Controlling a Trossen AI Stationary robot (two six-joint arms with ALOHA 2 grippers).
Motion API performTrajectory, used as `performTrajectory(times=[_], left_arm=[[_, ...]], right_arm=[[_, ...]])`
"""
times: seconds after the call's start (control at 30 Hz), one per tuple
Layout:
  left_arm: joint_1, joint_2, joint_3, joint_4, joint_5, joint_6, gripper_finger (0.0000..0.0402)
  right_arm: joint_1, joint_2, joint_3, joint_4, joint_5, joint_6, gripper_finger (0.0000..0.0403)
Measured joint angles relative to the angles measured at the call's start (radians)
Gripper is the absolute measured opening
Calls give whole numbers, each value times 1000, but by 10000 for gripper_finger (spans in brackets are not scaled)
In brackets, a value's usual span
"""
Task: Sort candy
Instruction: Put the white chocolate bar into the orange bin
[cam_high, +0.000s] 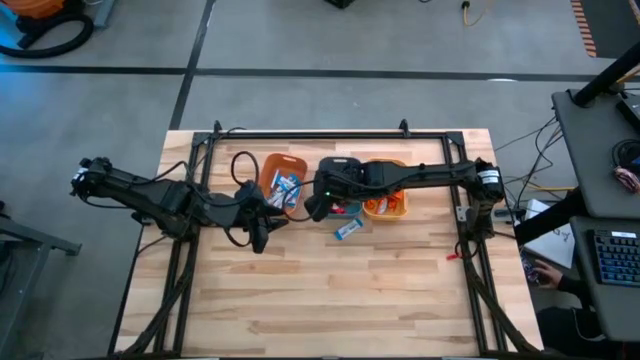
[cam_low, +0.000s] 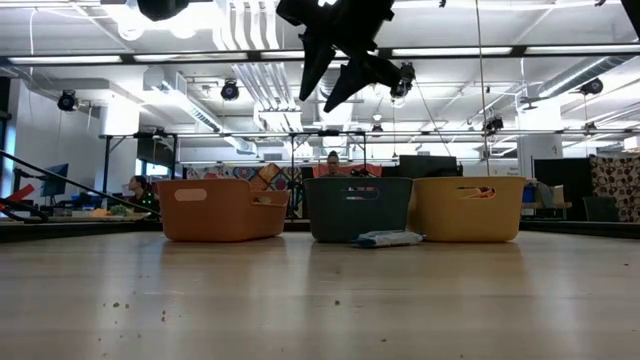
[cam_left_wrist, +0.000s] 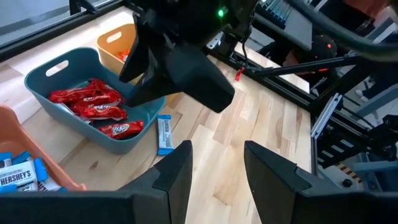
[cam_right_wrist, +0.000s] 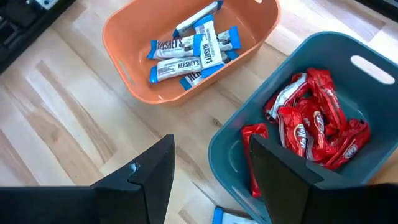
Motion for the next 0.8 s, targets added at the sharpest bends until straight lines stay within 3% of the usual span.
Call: performTrajectory(times=[0.5,0.8], left_arm=[[0,2,78,-17,-50,-19,129],[0,10,109,-172,-51,-74,129]], right_arm=[[11,-3,0,-9,-46,-112,196],[40,-50,-1,-45,-294,14,196]])
